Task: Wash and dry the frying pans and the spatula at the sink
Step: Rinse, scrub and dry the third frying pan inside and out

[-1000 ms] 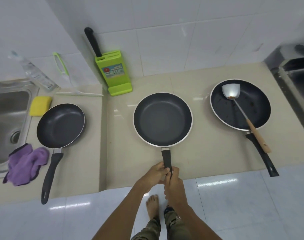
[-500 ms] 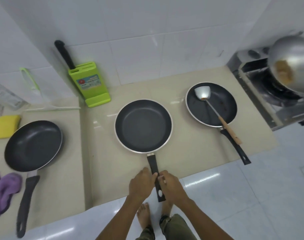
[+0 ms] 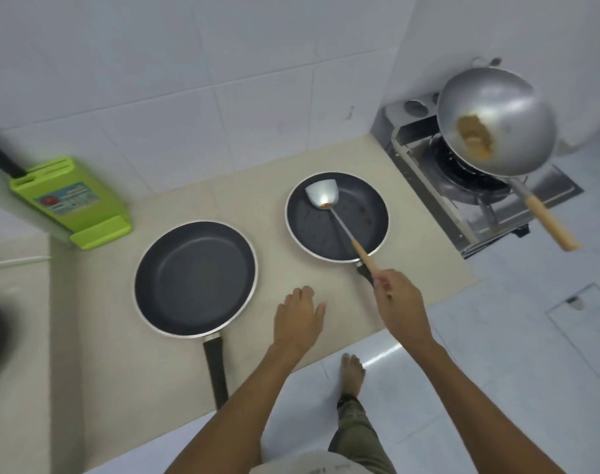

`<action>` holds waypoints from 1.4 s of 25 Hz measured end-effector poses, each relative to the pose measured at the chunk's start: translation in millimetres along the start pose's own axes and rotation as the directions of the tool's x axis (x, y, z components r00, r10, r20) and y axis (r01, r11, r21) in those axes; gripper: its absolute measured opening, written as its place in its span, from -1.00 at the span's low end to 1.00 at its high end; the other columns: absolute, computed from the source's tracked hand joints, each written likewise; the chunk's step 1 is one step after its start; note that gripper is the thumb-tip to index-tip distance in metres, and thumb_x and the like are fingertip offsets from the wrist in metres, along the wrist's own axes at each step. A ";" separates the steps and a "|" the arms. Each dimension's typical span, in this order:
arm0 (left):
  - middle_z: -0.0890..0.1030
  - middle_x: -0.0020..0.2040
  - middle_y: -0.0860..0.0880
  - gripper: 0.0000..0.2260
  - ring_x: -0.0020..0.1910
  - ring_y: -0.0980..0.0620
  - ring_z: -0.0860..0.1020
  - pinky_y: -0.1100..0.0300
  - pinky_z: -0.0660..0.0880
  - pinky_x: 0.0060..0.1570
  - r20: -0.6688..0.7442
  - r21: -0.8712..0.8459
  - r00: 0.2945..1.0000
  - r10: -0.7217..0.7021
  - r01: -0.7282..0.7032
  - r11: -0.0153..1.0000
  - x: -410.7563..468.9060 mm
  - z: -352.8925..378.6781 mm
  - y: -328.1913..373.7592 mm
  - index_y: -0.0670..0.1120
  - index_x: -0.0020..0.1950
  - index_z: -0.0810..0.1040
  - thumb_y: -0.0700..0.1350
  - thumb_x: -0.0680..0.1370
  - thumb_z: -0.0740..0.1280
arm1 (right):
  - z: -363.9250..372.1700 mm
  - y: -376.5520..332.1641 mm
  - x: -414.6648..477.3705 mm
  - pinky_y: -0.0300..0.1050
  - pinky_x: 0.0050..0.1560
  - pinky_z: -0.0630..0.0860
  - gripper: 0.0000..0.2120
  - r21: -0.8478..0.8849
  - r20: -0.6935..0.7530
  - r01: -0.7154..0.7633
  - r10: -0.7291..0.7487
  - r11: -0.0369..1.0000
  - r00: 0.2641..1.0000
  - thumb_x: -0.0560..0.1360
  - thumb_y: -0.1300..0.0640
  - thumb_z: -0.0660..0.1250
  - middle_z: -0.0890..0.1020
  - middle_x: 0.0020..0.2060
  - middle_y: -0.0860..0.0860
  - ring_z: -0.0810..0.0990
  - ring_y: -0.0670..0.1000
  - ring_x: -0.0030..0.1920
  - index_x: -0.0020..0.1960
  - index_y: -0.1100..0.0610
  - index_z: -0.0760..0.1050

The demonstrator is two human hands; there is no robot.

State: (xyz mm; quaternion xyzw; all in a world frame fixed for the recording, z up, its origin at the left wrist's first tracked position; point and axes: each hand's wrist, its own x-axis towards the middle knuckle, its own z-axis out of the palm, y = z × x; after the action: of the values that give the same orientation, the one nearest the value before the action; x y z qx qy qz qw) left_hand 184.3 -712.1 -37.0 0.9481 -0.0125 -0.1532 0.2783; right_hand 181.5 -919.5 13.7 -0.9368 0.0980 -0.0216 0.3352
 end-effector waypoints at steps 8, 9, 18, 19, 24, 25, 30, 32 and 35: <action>0.66 0.13 -0.11 -0.84 0.13 -0.11 0.61 0.10 0.54 0.22 0.369 -0.689 0.809 -0.457 0.568 0.450 66.3 81.0 120.2 -0.01 0.07 0.60 -0.11 0.67 0.22 | 13.5 124.7 60.5 0.16 -0.06 0.66 -0.28 0.318 0.746 -0.871 0.469 0.374 0.473 0.63 -0.36 -0.01 0.70 -0.14 0.21 0.68 0.22 -0.14 0.07 0.22 0.63; 0.68 0.01 -0.11 -0.78 -0.03 -0.07 0.64 0.21 0.58 0.03 0.424 -0.709 0.755 -0.501 0.620 0.335 72.5 78.1 130.2 -0.04 0.00 0.63 -0.07 0.69 0.20 | 16.5 122.1 66.2 0.05 -0.21 0.64 -0.23 0.290 0.810 -0.897 0.414 0.334 0.417 0.61 -0.39 -0.03 0.67 -0.22 0.21 0.65 0.18 -0.26 0.04 0.24 0.64; 0.71 0.05 -0.24 -0.64 -0.07 -0.04 0.65 0.12 0.58 -0.01 0.422 -0.788 0.709 -0.565 0.595 0.158 75.6 82.1 148.7 -0.21 0.07 0.71 0.03 0.69 0.24 | 5.2 89.4 59.5 -0.21 -0.56 0.33 -0.41 0.319 0.770 -0.751 0.304 0.578 0.561 0.69 -0.22 -0.01 0.38 -0.52 0.05 0.32 0.00 -0.57 -0.32 0.15 0.38; 0.70 0.05 -0.26 -0.63 -0.05 -0.08 0.65 0.09 0.58 0.02 0.413 -0.795 0.724 -0.552 0.583 0.170 70.4 77.8 149.4 -0.22 0.06 0.70 0.03 0.69 0.24 | 2.9 83.6 55.7 -0.21 -0.57 0.34 -0.41 0.322 0.752 -0.724 0.299 0.610 0.587 0.69 -0.21 -0.02 0.38 -0.53 0.05 0.33 0.00 -0.58 -0.30 0.17 0.39; 0.73 -0.07 -0.14 -0.59 -0.03 -0.07 0.70 0.12 0.61 0.04 0.329 -0.874 0.792 -0.515 0.461 0.151 26.7 43.0 137.3 -0.19 0.00 0.69 0.06 0.70 0.19 | -6.8 37.1 19.1 -0.22 -0.57 0.34 -0.38 0.344 0.720 -0.599 0.207 0.723 0.663 0.68 -0.22 -0.06 0.39 -0.54 0.05 0.34 0.00 -0.58 -0.26 0.20 0.45; 0.72 -0.12 -0.13 -0.56 -0.07 -0.03 0.70 0.16 0.62 -0.01 0.310 -0.896 0.792 -0.527 0.428 0.116 16.2 29.9 133.1 -0.19 0.00 0.69 0.09 0.71 0.15 | -8.2 20.0 10.3 -0.22 -0.57 0.35 -0.38 0.354 0.722 -0.578 0.178 0.735 0.669 0.67 -0.24 -0.05 0.38 -0.54 0.06 0.33 0.00 -0.59 -0.30 0.18 0.42; 0.69 -0.31 -0.11 -0.44 -0.23 -0.03 0.69 0.04 0.64 -0.01 0.167 -0.972 0.790 -0.589 0.231 0.034 -49.7 -52.0 70.1 -0.17 -0.11 0.69 0.17 0.72 0.06 | 15.5 -92.5 -56.8 -0.17 -0.55 0.40 -0.29 0.424 0.726 -0.476 0.025 0.771 0.687 0.67 -0.27 -0.05 0.36 -0.56 0.13 0.35 0.05 -0.62 -0.48 0.14 0.33; 0.70 -0.29 -0.10 -0.42 -0.13 -0.09 0.70 -0.08 0.62 0.15 0.107 -0.979 0.778 -0.619 0.190 0.069 -90.3 -85.4 24.9 -0.09 -0.21 0.68 0.21 0.71 0.06 | 36.1 -145.2 -97.7 -0.17 -0.55 0.40 -0.27 0.444 0.732 -0.430 -0.042 0.786 0.680 0.68 -0.25 -0.06 0.36 -0.58 0.14 0.35 0.06 -0.63 -0.51 0.15 0.32; 0.67 -0.32 -0.04 -0.43 -0.18 -0.03 0.67 -0.03 0.62 0.15 0.045 -0.985 0.742 -0.669 0.144 0.095 -158.5 -132.6 -41.4 -0.07 -0.27 0.62 0.23 0.70 0.06 | 68.5 -217.1 -164.1 -0.21 -0.60 0.37 -0.25 0.456 0.760 -0.410 -0.106 0.790 0.641 0.72 -0.16 -0.04 0.37 -0.60 0.14 0.35 0.05 -0.66 -0.55 0.15 0.34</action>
State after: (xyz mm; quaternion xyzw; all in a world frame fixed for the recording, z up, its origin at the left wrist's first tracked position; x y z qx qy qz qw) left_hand 70.2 -590.3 91.7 0.5383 0.4167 0.0084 0.7325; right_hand 64.6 -680.1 102.0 -0.6925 0.0217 0.3690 0.6195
